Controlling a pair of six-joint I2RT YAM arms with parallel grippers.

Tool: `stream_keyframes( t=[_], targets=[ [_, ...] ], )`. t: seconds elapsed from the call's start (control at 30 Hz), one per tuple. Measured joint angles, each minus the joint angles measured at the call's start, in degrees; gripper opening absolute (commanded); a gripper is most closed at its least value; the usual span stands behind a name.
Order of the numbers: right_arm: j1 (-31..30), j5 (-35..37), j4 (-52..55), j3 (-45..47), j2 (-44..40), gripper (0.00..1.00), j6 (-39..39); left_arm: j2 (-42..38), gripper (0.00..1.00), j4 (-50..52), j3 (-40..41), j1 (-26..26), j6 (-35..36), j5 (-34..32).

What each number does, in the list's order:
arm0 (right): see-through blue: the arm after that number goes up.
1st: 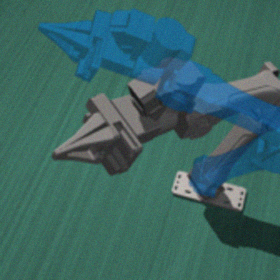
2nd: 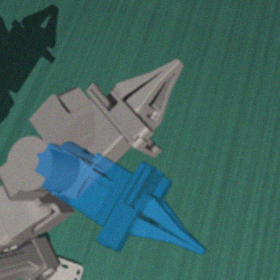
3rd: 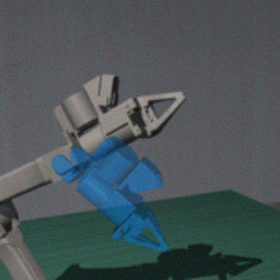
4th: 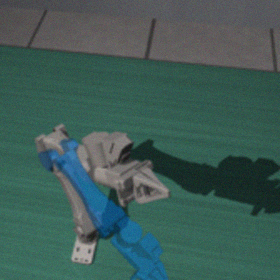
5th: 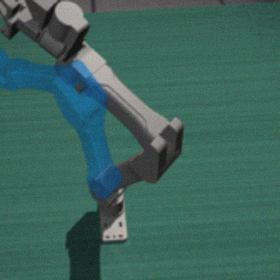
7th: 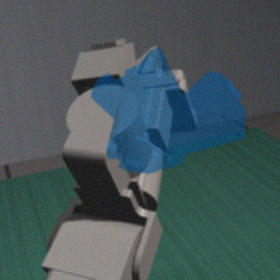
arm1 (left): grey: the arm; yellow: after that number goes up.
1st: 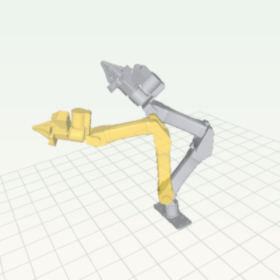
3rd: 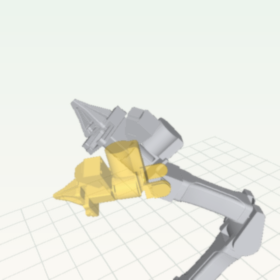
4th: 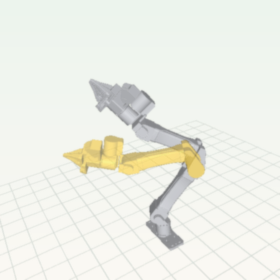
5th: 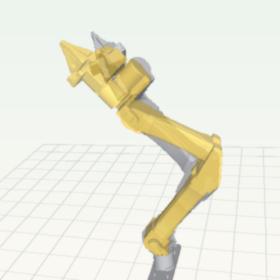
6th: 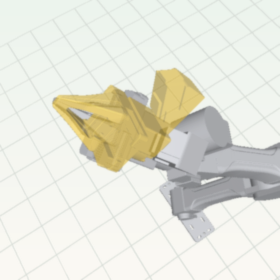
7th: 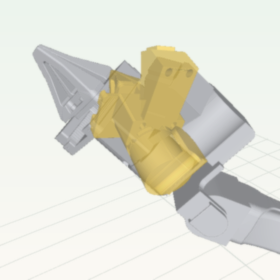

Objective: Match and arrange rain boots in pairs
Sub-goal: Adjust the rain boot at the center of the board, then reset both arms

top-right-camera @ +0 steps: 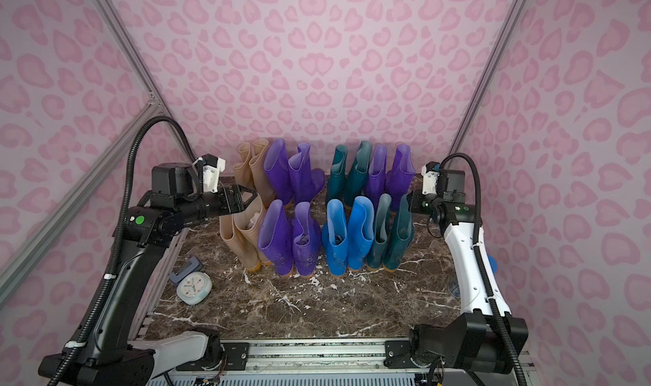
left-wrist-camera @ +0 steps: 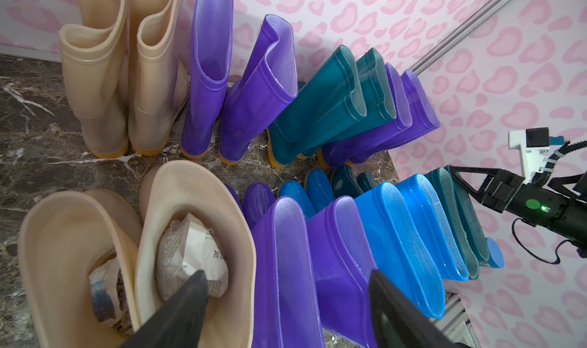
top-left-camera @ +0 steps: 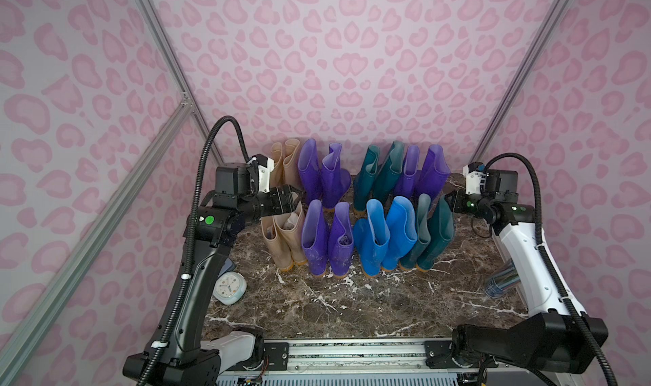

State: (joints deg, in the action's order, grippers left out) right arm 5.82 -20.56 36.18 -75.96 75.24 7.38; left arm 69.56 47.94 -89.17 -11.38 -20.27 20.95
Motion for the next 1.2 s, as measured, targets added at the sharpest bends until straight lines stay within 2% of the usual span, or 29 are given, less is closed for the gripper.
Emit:
stream_keyframes(
  t=[0.07, 0.2, 0.43, 0.47, 0.5, 0.53, 0.63, 0.73, 0.8, 0.87, 0.93, 1.07, 1.2],
  targets=[
    [-0.52, 0.11, 0.35, -2.34, 0.00, 0.62, -0.02, -0.07, 0.82, 0.07, -0.39, 0.00, 0.02, -0.35],
    [-2.54, 2.93, -0.85, -6.71, -0.79, 0.69, 0.66, -0.04, 0.82, 0.15, -1.51, 0.00, 0.04, -1.60],
    [-2.93, 8.09, -4.44, -9.38, 2.19, 0.69, 2.64, -0.04, 0.83, 1.29, -4.04, 0.09, 0.63, -8.72],
    [-3.28, 8.13, -4.90, -9.35, 1.88, 0.72, 2.99, -0.04, 0.91, 2.16, -5.05, 0.09, 0.92, -10.86],
    [-3.76, 8.61, -5.64, -9.27, 0.98, 0.82, 3.19, -0.13, 0.99, 2.95, -6.19, 0.09, 1.11, -13.53],
    [-4.28, 9.33, -6.49, -9.05, -0.09, 0.98, 3.43, -0.31, 0.99, 3.37, -6.99, 0.11, 1.62, -15.89],
    [-7.45, 13.40, -12.79, -6.51, -6.21, 0.99, 1.70, -2.34, 0.99, 3.93, -8.24, 0.13, 1.92, -27.89],
    [-11.34, 19.08, -23.06, 1.16, -14.08, 0.99, 0.92, -4.81, 1.00, 3.93, -7.39, 0.17, 1.92, -41.44],
    [-12.52, 26.08, -29.77, 8.90, -19.30, 0.99, 1.18, -7.65, 0.99, -1.07, -1.53, 0.28, 4.28, -48.78],
    [-12.41, 32.96, -36.94, 16.41, -23.02, 0.99, 0.92, -10.80, 0.99, -9.46, 7.91, 0.61, 8.92, -52.85],
    [-9.51, 37.46, -41.68, 21.42, -24.00, 0.99, 0.48, -11.63, 0.99, -14.49, 14.73, 3.23, 11.43, -53.57],
    [1.60, 42.80, -48.41, 30.27, -23.30, 0.99, 4.35, -7.85, 0.99, -16.74, 15.32, 16.85, 7.32, -49.46],
    [3.93, 42.07, -55.69, 39.41, -21.66, 0.99, 4.42, -6.05, 1.00, -23.10, 20.74, 20.94, 7.28, -44.44]
  ],
)
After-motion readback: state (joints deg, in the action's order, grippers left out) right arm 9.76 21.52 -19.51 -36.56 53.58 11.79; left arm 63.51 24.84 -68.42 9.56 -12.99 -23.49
